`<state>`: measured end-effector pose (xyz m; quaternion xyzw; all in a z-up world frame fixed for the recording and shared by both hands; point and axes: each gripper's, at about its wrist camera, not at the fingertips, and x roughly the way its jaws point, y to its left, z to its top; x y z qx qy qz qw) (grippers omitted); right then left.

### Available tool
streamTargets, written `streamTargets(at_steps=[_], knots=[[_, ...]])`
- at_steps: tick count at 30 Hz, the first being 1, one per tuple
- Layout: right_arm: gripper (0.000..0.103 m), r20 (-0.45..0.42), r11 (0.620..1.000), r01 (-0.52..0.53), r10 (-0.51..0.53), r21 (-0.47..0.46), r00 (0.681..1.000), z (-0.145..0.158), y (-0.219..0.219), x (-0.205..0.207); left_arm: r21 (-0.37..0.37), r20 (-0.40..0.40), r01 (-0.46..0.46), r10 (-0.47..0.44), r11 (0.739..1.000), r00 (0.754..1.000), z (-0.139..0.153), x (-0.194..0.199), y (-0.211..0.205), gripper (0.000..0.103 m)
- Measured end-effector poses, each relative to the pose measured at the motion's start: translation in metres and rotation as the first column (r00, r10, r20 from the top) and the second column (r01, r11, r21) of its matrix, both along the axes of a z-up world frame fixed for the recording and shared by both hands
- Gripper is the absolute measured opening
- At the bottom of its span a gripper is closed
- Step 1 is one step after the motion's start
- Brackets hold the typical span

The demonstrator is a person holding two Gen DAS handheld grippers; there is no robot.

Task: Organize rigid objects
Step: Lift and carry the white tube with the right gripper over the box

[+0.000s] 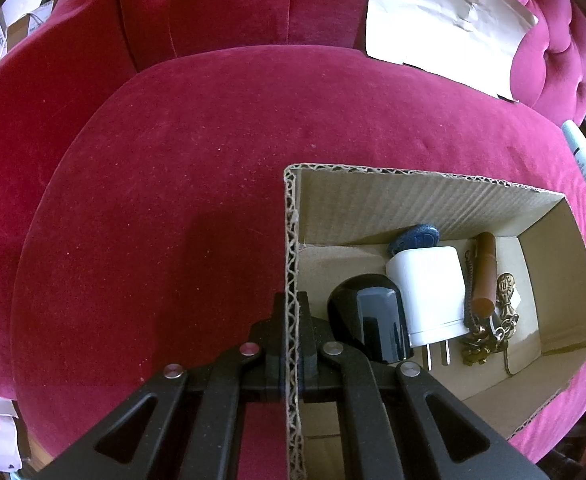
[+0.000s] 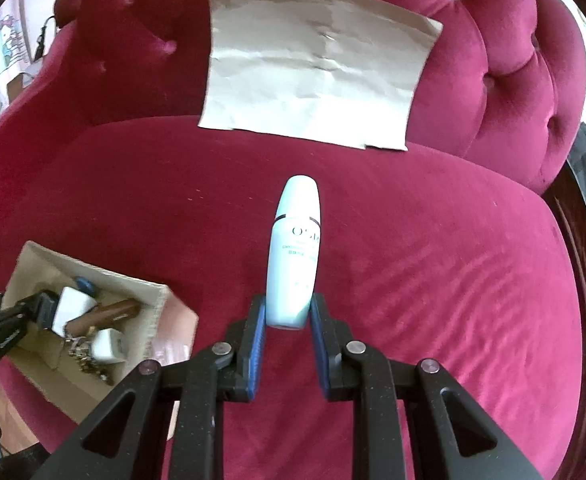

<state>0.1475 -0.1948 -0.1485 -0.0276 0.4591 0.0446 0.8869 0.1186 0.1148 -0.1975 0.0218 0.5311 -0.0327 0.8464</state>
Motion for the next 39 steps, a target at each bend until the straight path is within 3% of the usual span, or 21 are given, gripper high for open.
streamTargets(at_steps=[14,39], knots=[[0.021,0.03,0.992,-0.125,0.125,0.015,0.992,0.026,0.045,-0.016,-0.002,0.001,-0.003,0.003,1.0,1.0,0.0,0.0,0.001,0.003],[0.021,-0.016,0.938,-0.343,0.344,0.051,0.939,0.019,0.129,-0.041,-0.004,0.001,-0.006,0.006,1.0,1.0,0.001,0.001,0.003,0.003]])
